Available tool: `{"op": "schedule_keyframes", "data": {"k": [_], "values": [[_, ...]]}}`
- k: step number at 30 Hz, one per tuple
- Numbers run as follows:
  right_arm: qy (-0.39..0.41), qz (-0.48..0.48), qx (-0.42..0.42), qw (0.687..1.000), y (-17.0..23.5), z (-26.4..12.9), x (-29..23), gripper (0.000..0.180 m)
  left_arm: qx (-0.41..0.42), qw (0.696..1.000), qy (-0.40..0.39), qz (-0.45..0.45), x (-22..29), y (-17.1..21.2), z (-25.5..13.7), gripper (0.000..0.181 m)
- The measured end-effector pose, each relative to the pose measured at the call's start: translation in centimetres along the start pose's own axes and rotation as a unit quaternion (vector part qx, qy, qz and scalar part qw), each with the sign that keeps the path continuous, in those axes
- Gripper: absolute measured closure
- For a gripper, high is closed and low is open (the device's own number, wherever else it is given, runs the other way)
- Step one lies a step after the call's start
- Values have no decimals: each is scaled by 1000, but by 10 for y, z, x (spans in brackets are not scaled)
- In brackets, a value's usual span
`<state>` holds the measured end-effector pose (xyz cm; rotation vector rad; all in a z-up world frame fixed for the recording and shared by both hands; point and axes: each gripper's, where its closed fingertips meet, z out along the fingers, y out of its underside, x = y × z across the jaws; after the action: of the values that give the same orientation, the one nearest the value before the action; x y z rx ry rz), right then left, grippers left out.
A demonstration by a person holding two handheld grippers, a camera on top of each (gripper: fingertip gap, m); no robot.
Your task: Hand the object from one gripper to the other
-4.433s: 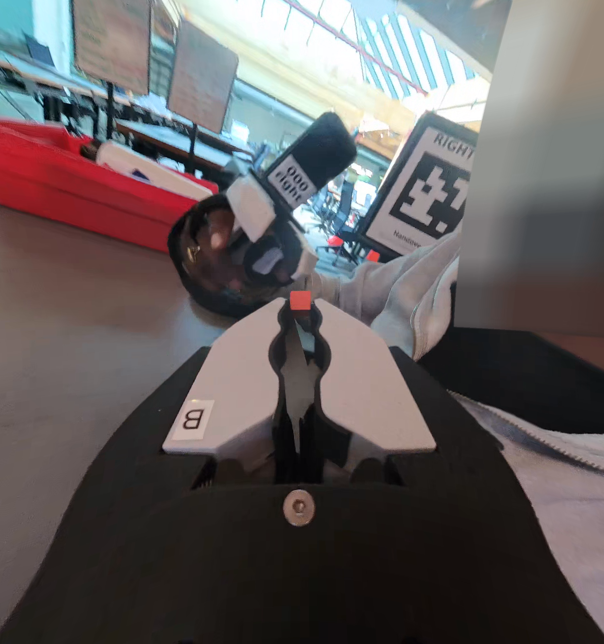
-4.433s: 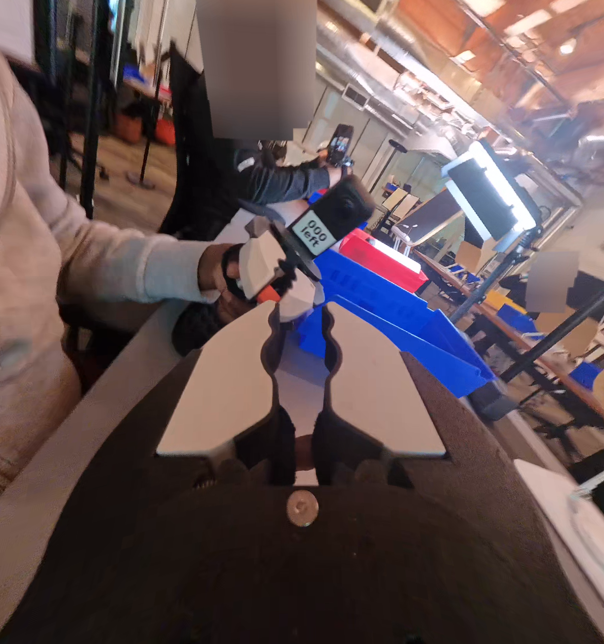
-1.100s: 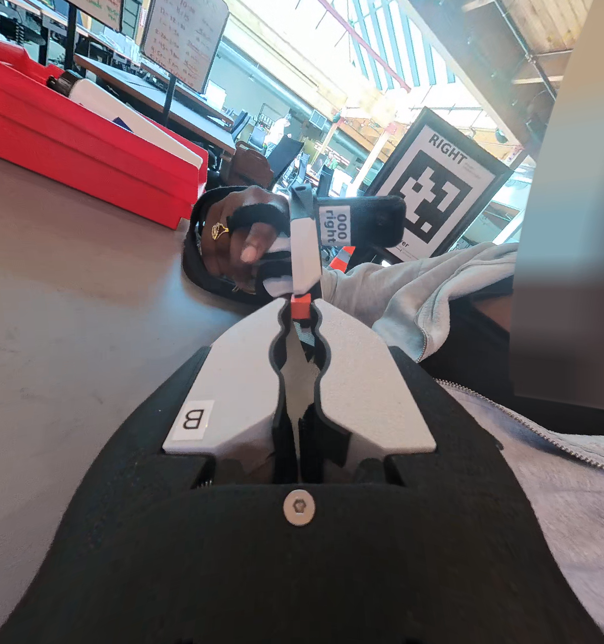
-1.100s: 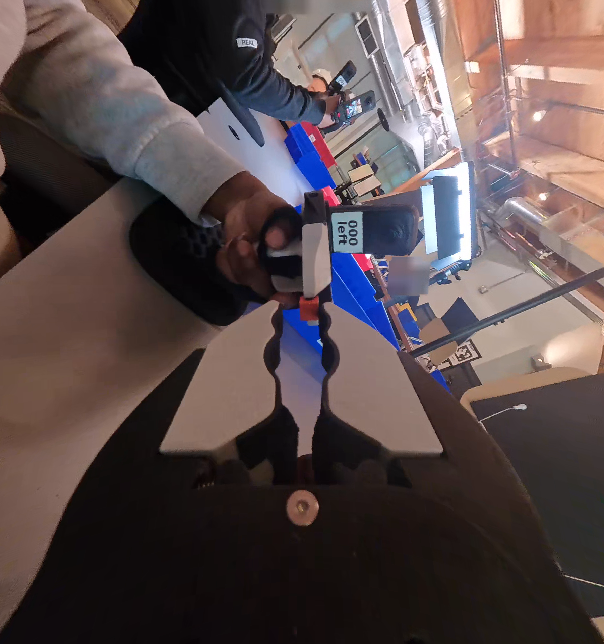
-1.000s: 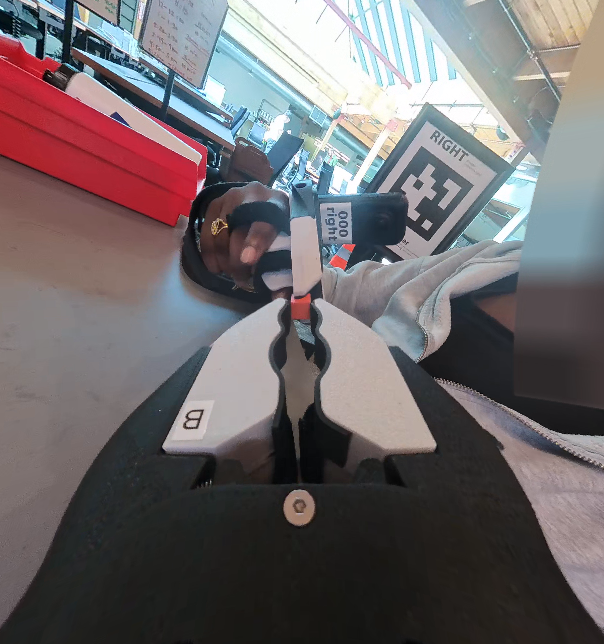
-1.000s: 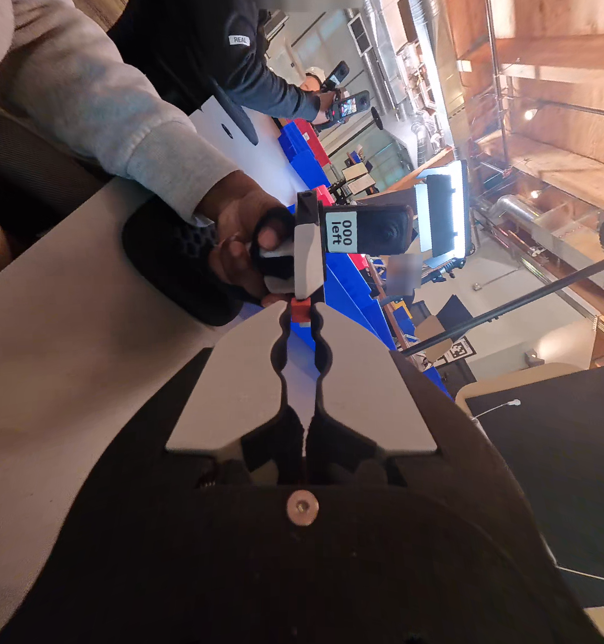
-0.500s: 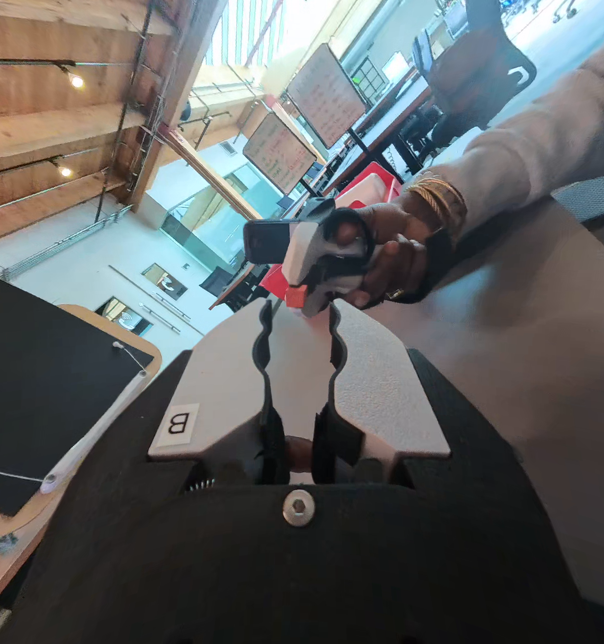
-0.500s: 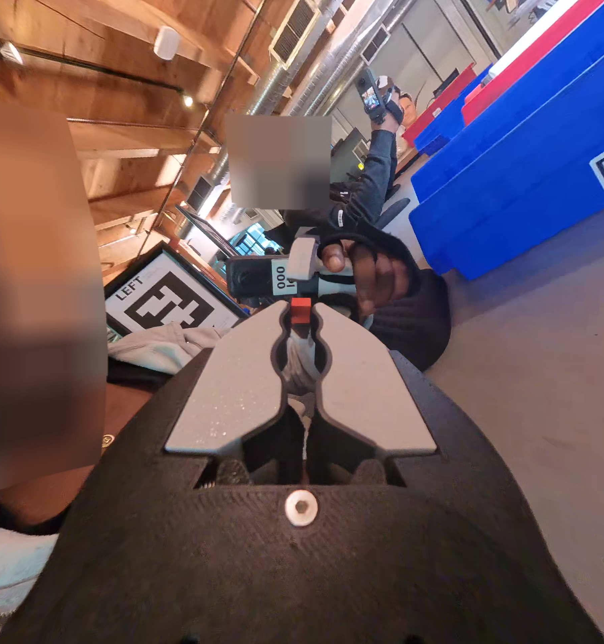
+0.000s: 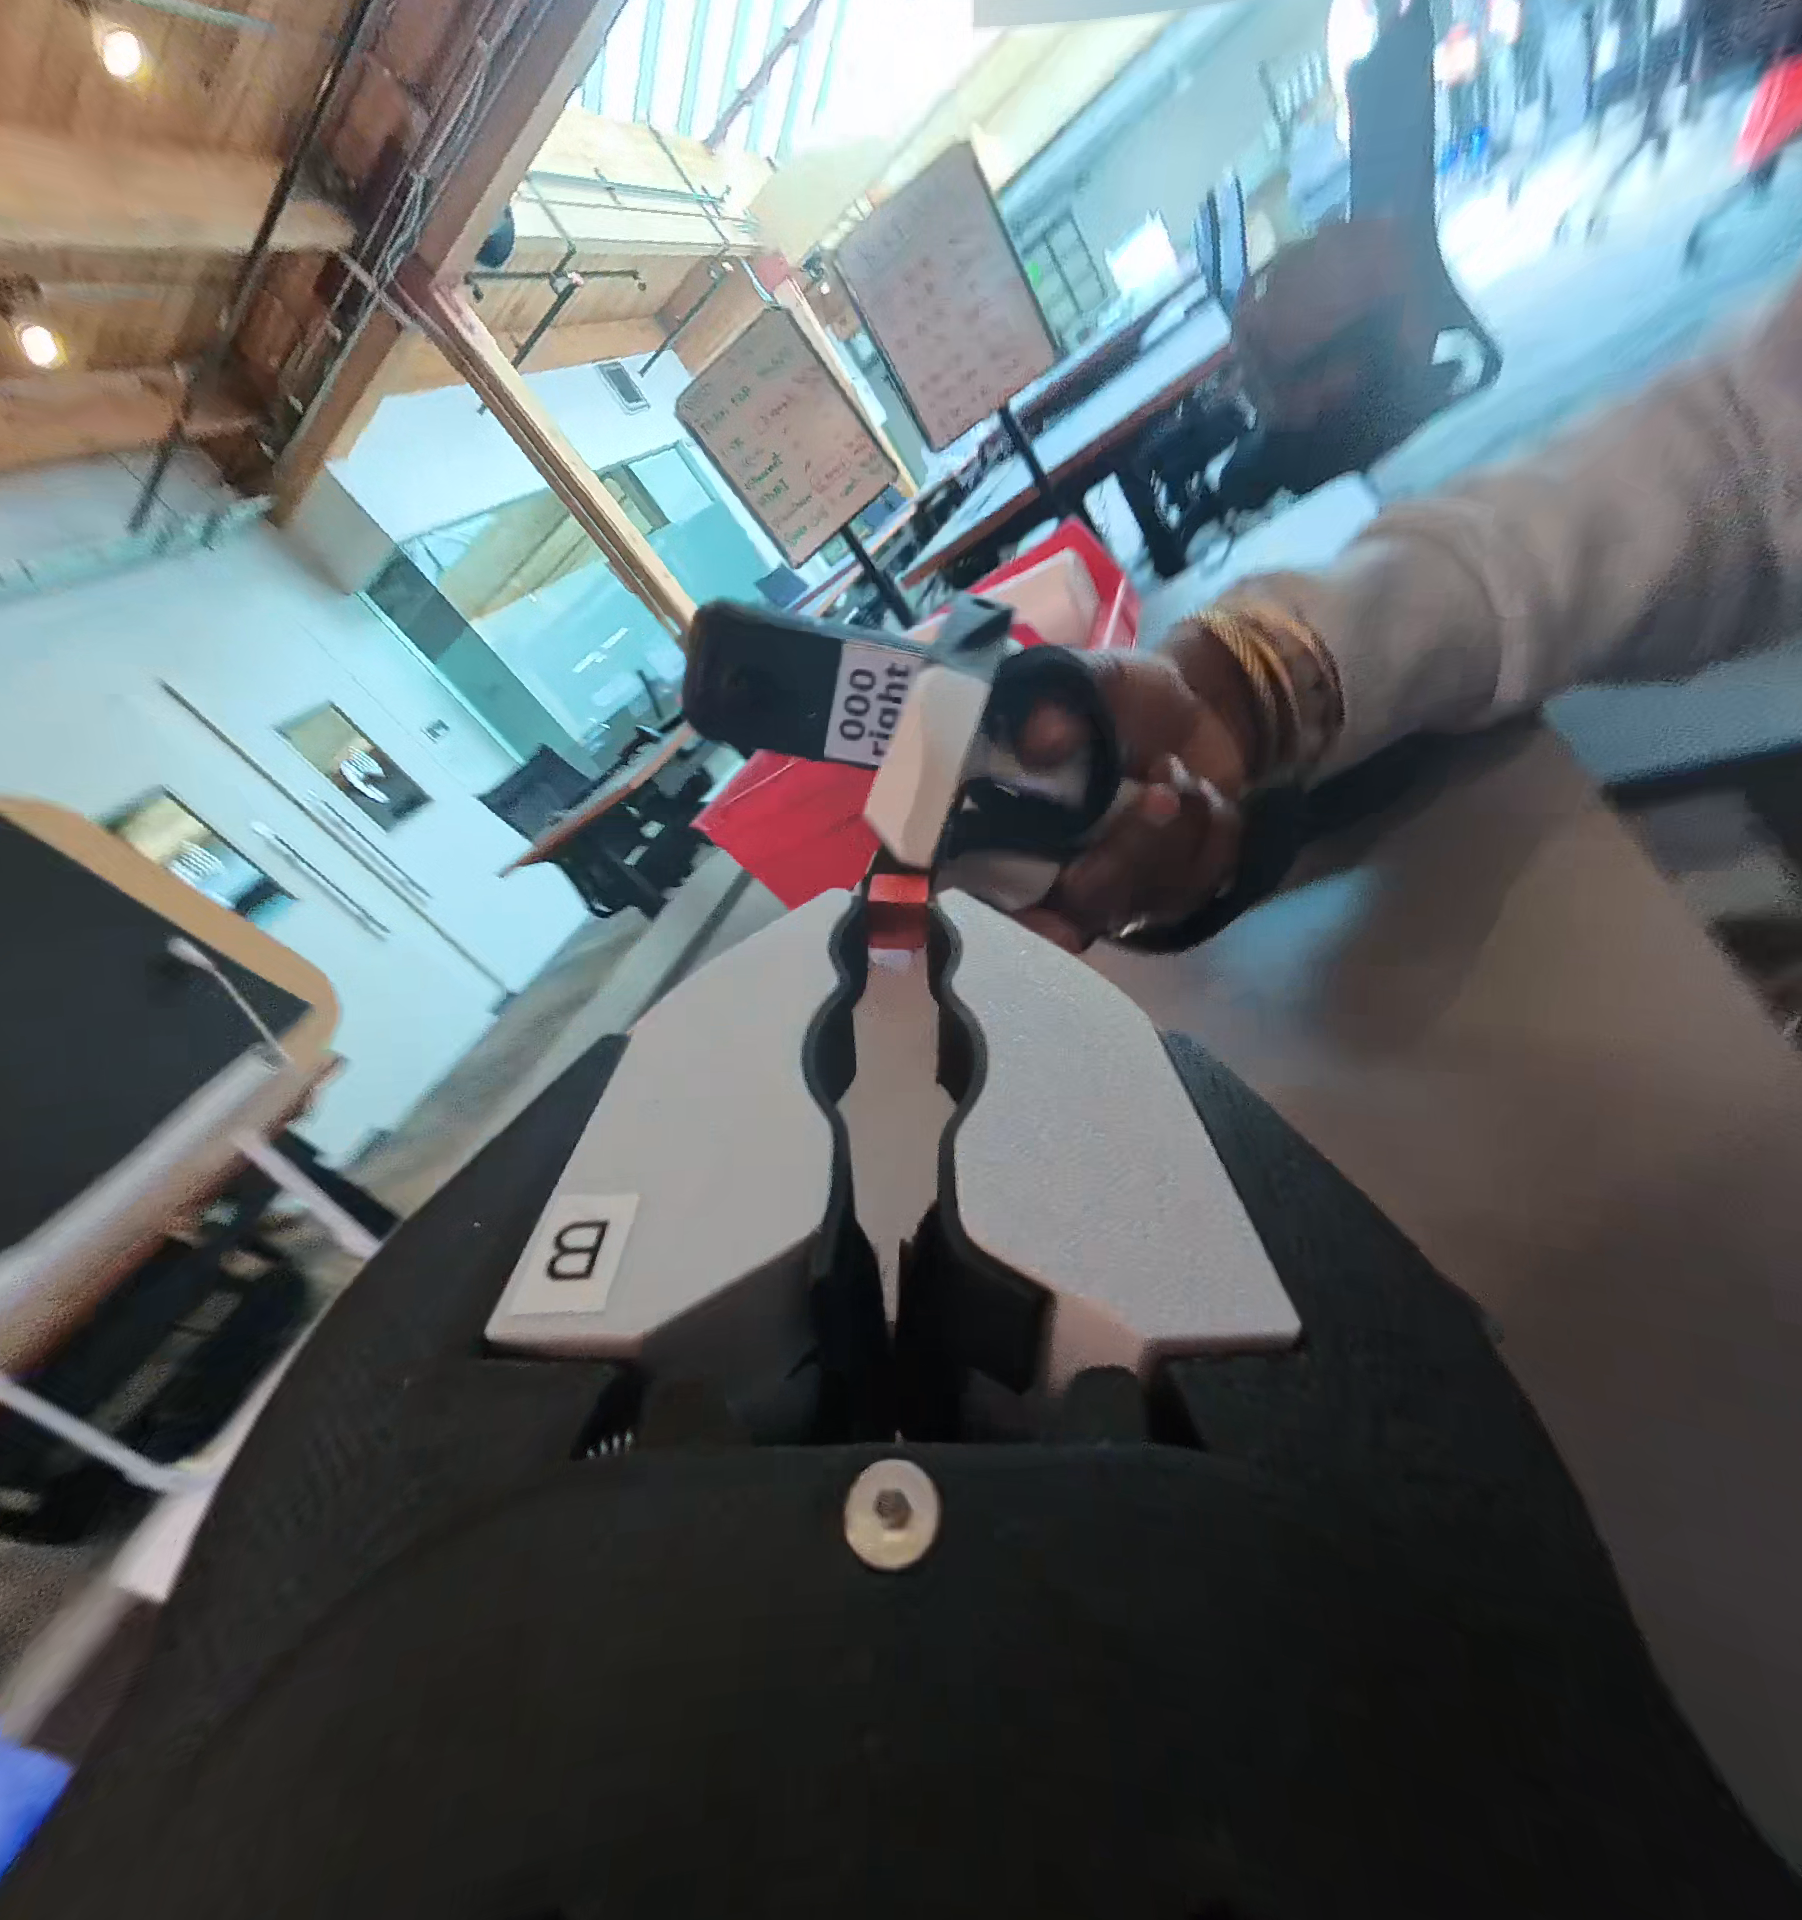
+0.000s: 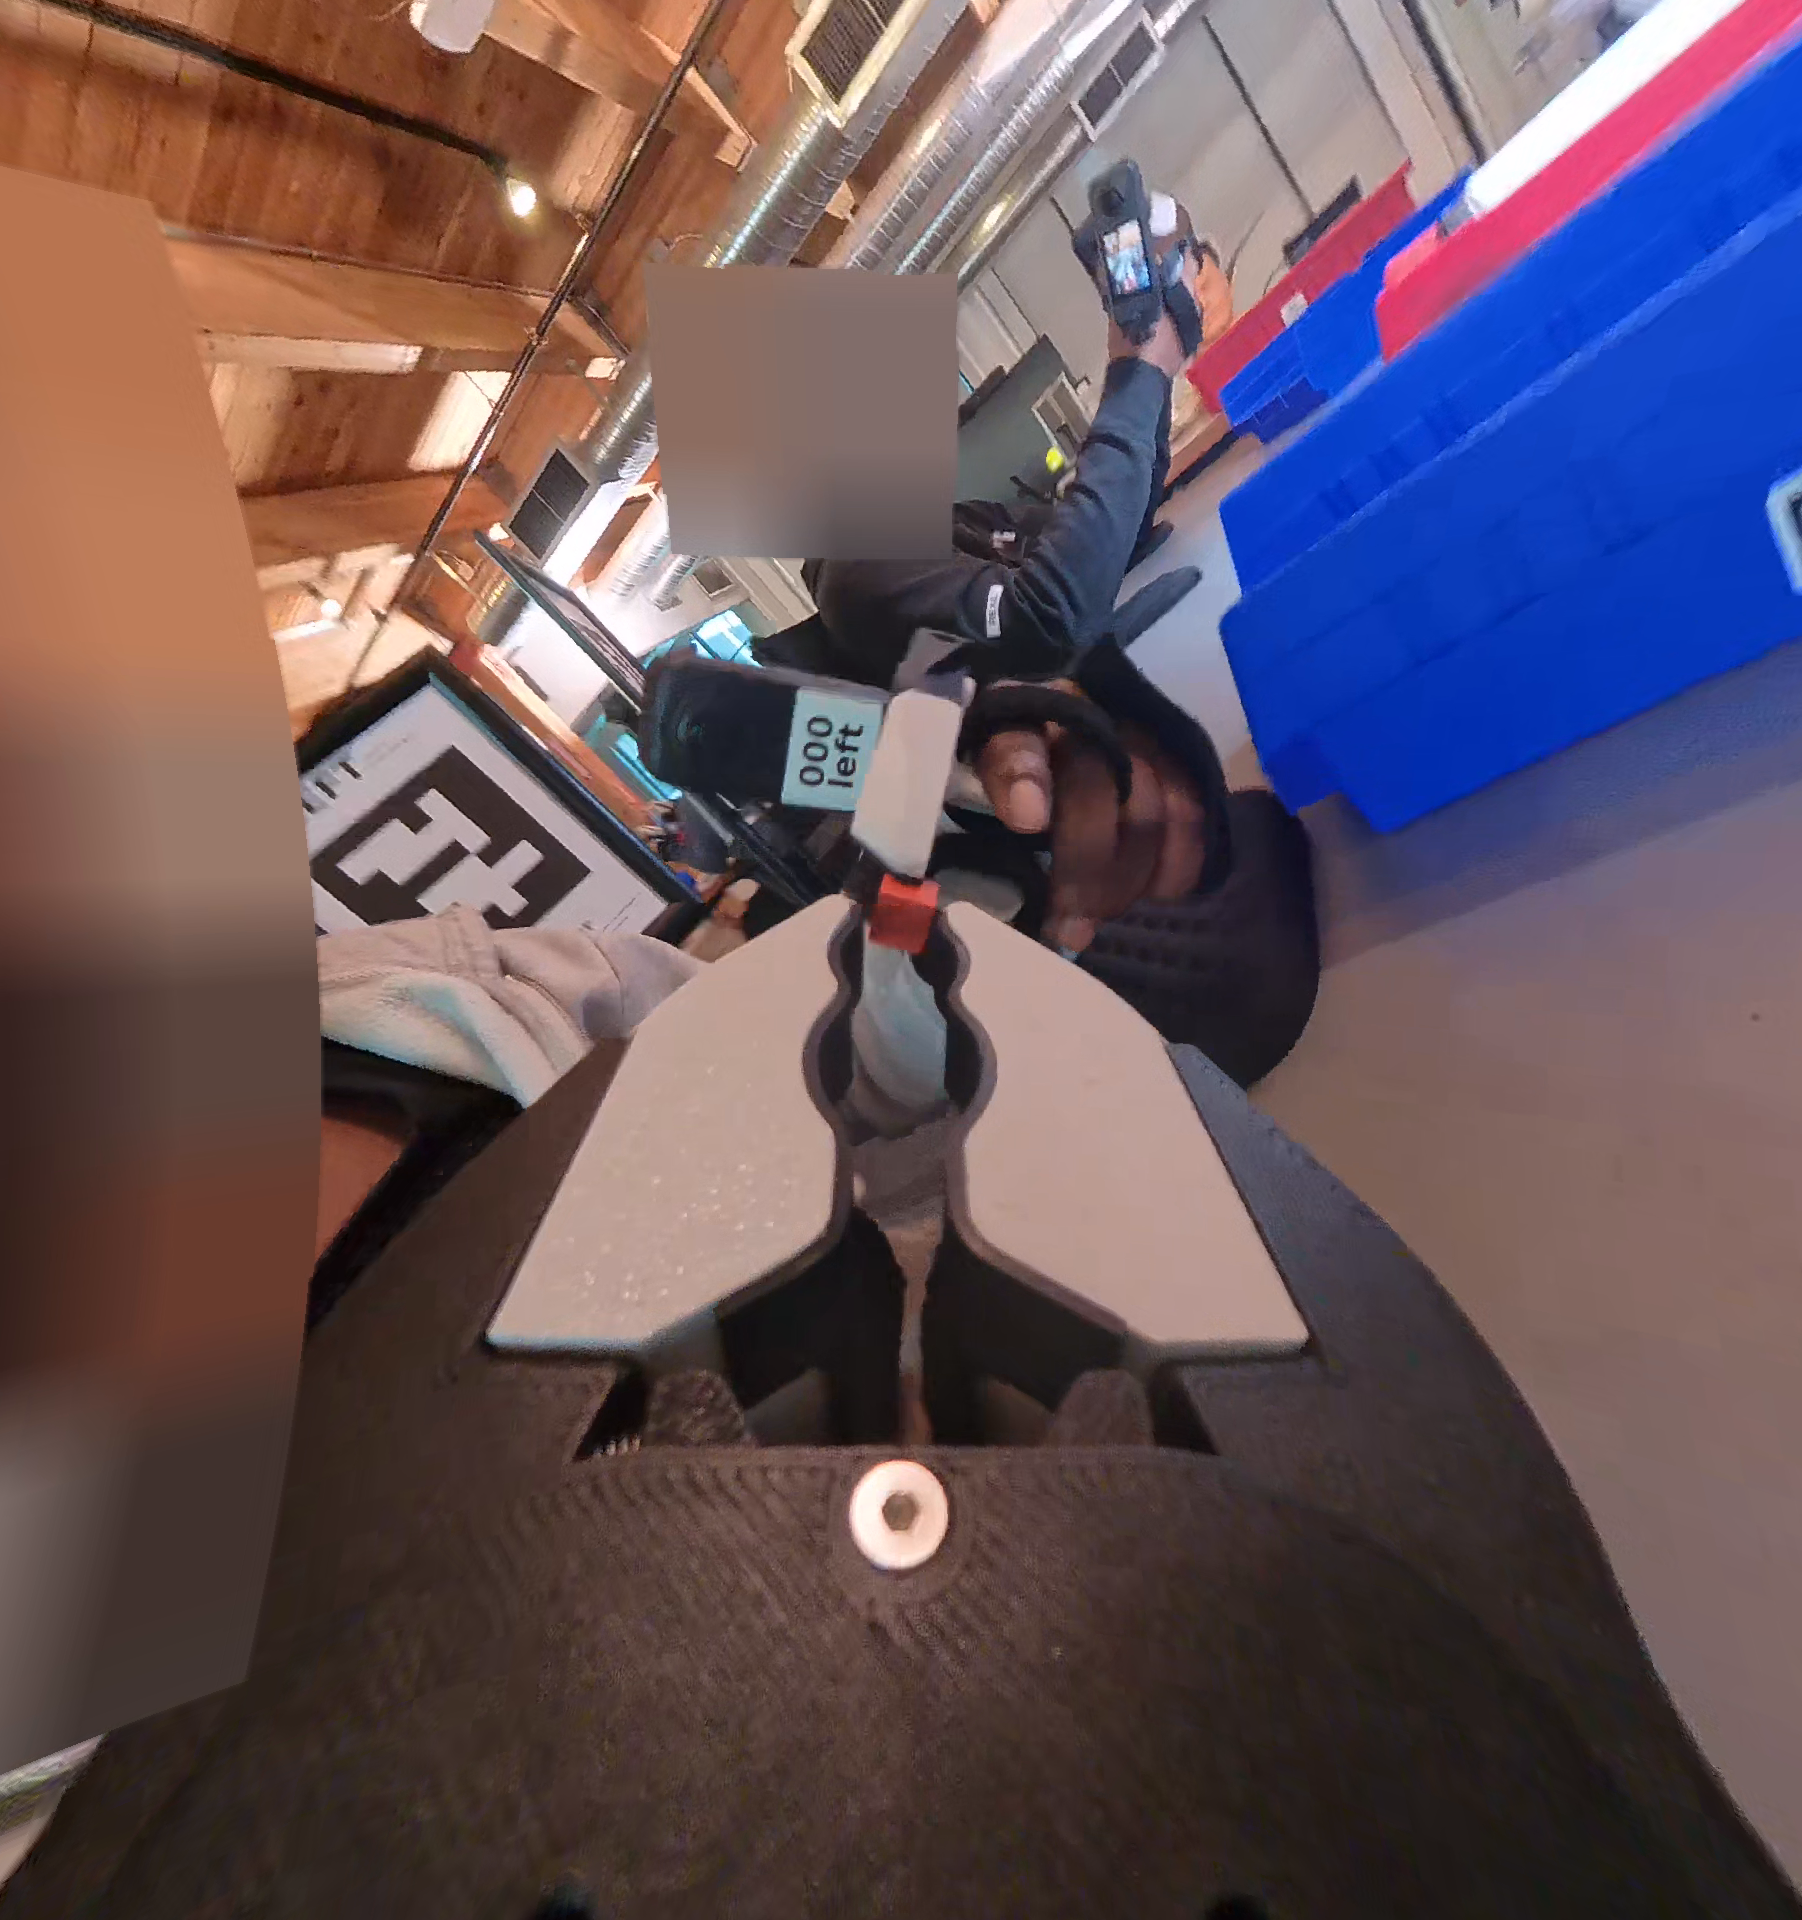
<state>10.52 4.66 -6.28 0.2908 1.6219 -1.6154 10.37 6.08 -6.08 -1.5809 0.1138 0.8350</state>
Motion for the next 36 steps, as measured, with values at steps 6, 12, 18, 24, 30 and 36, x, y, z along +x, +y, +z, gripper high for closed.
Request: {"op": "schedule_keyframes", "data": {"k": [6,12,18,24,30,36], "values": [[170,-464,-14,869,-10,-6,-6,151,51,899,129,-415,-10,-2,-13,171],[223,-716,-74,657,10,4,-9,157,14,830,223,-510,16,4,-9,171],[227,-739,-108,625,19,6,0,162,18,821,247,-514,22,-1,-10,171],[237,-700,-81,668,10,6,-2,169,44,871,201,-446,12,-5,-7,155],[71,-170,20,983,-11,0,-6,170,28,999,-21,34,-5,-6,-5,136],[0,25,-5,1000,1,-1,3,170,-5,998,0,66,5,4,1,155]]}}
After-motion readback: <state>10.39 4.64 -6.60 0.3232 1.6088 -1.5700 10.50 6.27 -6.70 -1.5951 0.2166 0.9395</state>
